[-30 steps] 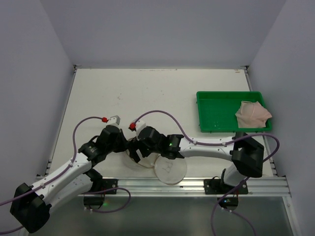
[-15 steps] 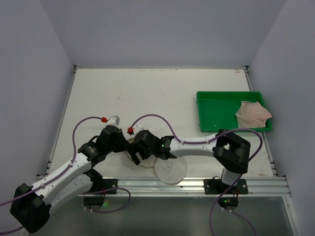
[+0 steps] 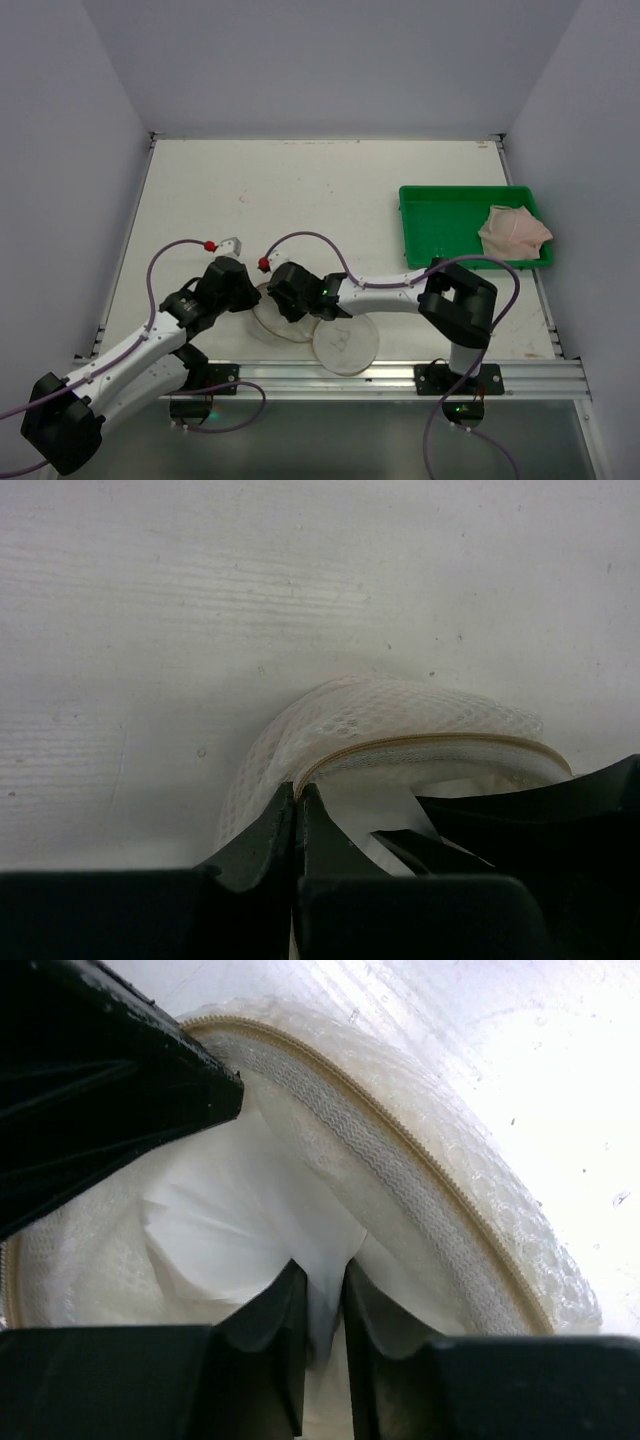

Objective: Unzip the laundry bag and remove the bra

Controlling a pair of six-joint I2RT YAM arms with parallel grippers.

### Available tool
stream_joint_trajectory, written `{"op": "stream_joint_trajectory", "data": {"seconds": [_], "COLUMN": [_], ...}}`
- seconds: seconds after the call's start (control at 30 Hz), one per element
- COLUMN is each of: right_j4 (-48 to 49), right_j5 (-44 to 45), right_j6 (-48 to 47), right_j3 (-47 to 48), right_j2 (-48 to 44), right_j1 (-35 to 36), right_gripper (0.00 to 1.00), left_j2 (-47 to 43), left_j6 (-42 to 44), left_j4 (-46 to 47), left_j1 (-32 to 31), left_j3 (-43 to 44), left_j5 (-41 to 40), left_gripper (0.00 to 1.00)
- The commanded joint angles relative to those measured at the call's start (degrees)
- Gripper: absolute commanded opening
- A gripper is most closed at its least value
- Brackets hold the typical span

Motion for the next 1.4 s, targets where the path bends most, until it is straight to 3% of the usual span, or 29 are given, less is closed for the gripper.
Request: {"op": "stream_joint_trajectory", "data": {"seconds": [0.0,0.03,0.1,0.43,0.73,1.03,1.37], "right_j4": [-2.0,-1.5,0.5,20.0,28.6,40.4,45.8], "right_j5": [0.7,0.5,0.1,-11.4,-7.1,-0.8,5.1], "right_j6": [-0.3,-0.5,-0.9,-3.8,-0.5,7.7,9.2], "right_j3": [-2.8,-3.2,-5.1,-21.6,-28.9,-31.5,-20.8], "right_j2": [-1.2,-2.9,-5.1,-30.1,-47.8,-49.5,-33.0], "right_j1": [-0.5,-0.5,-0.5,-2.0,-4.4,-8.3,-8.4], "right_gripper": [0.12,0.03,0.00,0.00,0.00,0.00,0.00], "left_j2": [0.2,0.3,0.5,2.6,4.4,5.7,2.6], "left_j6": [-0.8,-0.8,-0.8,-0.6,-0.7,-1.9,-2.7], "left_j4": [2.1,2.1,2.3,3.3,4.6,8.3,12.6], "left_j1": [-0.1,-0.1,-0.1,0.0,0.0,-0.1,-0.2], "left_j3": [-0.6,-0.7,-0.9,-1.8,-2.0,-3.8,-1.6], "left_j5": [0.6,0.6,0.3,-0.4,0.4,3.8,11.4], "left_gripper": [0.00,0.00,0.00,0.00,0.00,0.00,0.00]}}
